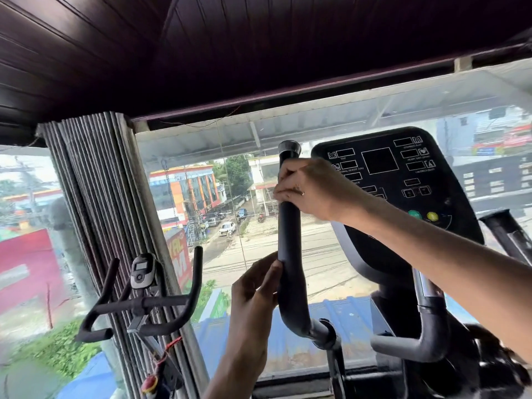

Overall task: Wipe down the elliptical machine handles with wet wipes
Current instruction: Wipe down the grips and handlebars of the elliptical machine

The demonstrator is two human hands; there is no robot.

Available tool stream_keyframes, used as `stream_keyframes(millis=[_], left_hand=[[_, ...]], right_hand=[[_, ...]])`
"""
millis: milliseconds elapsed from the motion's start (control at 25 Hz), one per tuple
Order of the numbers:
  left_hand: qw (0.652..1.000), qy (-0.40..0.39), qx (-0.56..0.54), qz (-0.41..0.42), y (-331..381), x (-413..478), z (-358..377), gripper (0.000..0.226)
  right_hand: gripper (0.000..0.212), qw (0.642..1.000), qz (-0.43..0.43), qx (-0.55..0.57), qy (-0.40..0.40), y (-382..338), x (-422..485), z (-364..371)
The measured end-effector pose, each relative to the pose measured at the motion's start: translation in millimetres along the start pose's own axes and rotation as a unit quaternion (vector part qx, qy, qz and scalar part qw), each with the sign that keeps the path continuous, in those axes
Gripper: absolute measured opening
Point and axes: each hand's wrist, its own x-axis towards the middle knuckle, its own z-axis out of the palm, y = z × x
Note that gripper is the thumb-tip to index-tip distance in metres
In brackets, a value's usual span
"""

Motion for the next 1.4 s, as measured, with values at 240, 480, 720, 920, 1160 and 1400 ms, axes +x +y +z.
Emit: stream_keyframes(millis=[240,480,720,920,1160,1400], left_hand=[[1.000,-0.001,-0.007,-0.007,-0.4,-3.6,1.6,0.021],[0.999,-0.022,-0.028,-0.010,-1.5,-3.4,-3.9,0.031],[0.999,-0.024,-0.033,-0.035,-9.5,-10.7,-4.3,0.018],[0.997,-0.050,-0.048,-0.030,-13.6,-14.0,-9.3,0.024],[0.997,-0.042,-0.043,-0.038,-12.4,-19.2,-13.6,0.024],[0.995,-0.053,-0.036,-0.077,-9.0,-23.3,-19.9,0.023]], right_hand=[[0.008,0.990,0.025,-0.102,0.097,34.0,56.1,-8.4],[0.010,0.988,0.037,-0.140,0.056,39.1,71.6,-12.9],[0.009,0.987,0.052,-0.129,-0.081,0.4,61.0,-20.8],[0.009,0.964,0.040,-0.127,-0.230,-46.9,27.6,-22.3],[0.015,0.955,0.034,-0.186,-0.228,-57.4,29.4,-18.0],[0.010,0.962,0.026,-0.097,-0.253,-67.6,0.5,-22.6]])
